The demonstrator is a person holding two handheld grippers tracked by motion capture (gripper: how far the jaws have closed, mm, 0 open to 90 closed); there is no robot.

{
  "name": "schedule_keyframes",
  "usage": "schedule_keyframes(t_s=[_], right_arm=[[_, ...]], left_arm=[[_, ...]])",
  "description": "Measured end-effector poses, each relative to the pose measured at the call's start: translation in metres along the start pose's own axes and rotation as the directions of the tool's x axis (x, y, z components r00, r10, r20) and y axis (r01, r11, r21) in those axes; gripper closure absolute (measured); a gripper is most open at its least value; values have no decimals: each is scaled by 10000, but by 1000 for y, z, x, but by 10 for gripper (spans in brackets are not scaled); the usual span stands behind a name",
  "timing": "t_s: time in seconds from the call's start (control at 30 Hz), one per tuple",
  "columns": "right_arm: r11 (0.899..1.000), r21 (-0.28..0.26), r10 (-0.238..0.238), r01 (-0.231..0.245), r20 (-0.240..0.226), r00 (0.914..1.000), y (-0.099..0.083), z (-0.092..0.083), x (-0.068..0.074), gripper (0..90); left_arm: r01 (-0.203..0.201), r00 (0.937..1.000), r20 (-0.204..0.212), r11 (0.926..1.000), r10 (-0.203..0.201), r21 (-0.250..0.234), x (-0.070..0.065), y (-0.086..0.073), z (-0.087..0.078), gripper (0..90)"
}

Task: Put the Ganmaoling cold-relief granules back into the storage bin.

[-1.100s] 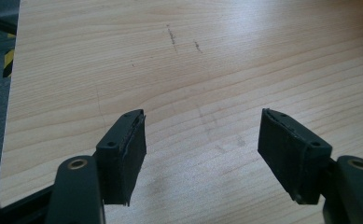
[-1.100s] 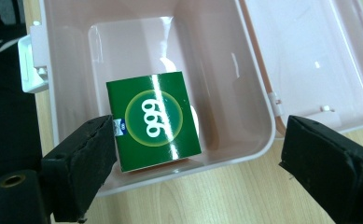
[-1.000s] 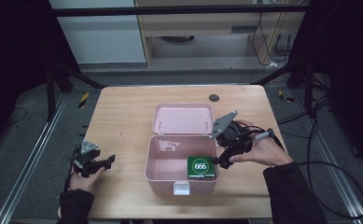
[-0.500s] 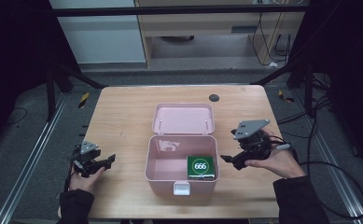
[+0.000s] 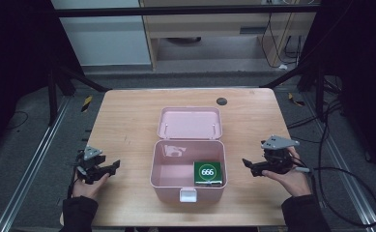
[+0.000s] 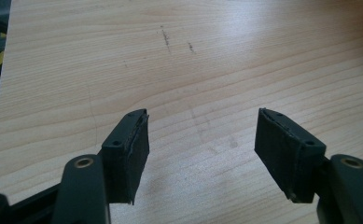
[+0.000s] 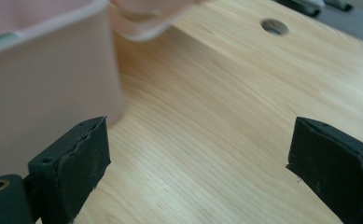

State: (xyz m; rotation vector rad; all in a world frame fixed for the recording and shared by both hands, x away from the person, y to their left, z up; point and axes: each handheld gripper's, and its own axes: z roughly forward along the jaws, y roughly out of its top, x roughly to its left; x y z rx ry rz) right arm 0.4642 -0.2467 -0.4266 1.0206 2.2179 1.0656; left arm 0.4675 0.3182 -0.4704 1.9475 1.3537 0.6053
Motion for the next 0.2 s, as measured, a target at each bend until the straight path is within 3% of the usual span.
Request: schedule_keyframes(t_s=[0.13, 0.2], right_arm=[[9985, 144, 522, -534, 729, 9960, -18, 9, -10, 48], [9974, 64, 712, -721, 870, 9937, -21, 11, -12, 46]], left_arm=[[-27, 10000, 35, 10000, 27, -8, 0, 0, 0, 354], [-67, 10000, 28, 10000, 67, 12, 0, -1, 1, 354]])
